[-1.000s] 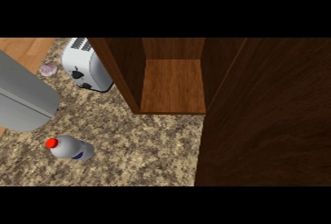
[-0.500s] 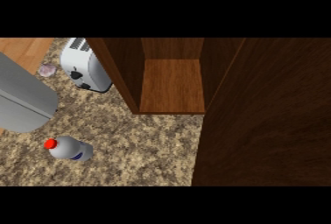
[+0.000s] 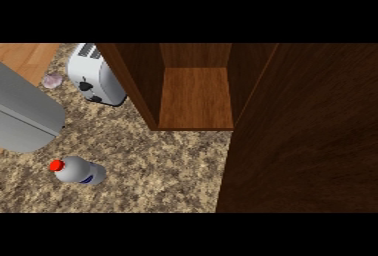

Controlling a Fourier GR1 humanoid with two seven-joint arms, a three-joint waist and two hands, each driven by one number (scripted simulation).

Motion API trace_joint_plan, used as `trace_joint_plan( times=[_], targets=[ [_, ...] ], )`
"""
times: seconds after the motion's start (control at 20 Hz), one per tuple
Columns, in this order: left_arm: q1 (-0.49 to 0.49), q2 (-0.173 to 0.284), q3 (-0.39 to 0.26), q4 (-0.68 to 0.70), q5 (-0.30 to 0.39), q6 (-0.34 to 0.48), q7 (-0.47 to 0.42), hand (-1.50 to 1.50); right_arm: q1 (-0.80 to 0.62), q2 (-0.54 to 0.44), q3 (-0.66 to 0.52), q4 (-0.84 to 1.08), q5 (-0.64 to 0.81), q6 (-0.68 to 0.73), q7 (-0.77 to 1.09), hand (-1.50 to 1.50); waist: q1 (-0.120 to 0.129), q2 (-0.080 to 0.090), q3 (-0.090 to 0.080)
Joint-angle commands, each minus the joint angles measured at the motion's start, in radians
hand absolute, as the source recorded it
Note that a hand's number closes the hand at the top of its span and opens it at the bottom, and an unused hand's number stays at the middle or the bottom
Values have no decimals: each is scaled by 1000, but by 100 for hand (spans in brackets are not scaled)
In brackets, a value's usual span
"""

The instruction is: Pick up the bottled water, place it into the cabinet and close the cabinet

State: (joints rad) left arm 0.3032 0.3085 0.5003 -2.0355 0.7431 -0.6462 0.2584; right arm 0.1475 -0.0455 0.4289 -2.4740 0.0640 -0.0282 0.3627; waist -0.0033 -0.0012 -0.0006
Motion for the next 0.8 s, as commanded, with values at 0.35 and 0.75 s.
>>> trace_joint_plan(
  times=[0.35,0.75],
  targets=[
    [-123,-58,-24,249,-248,-57,-97,-150,-31,-12,92,-89,148,-70,88,-150,-2,0,-1],
    [-230,-53,-21,594,-501,-116,-326,-150,17,-63,96,-137,111,-82,83,-150,-11,0,-1]
  ],
)
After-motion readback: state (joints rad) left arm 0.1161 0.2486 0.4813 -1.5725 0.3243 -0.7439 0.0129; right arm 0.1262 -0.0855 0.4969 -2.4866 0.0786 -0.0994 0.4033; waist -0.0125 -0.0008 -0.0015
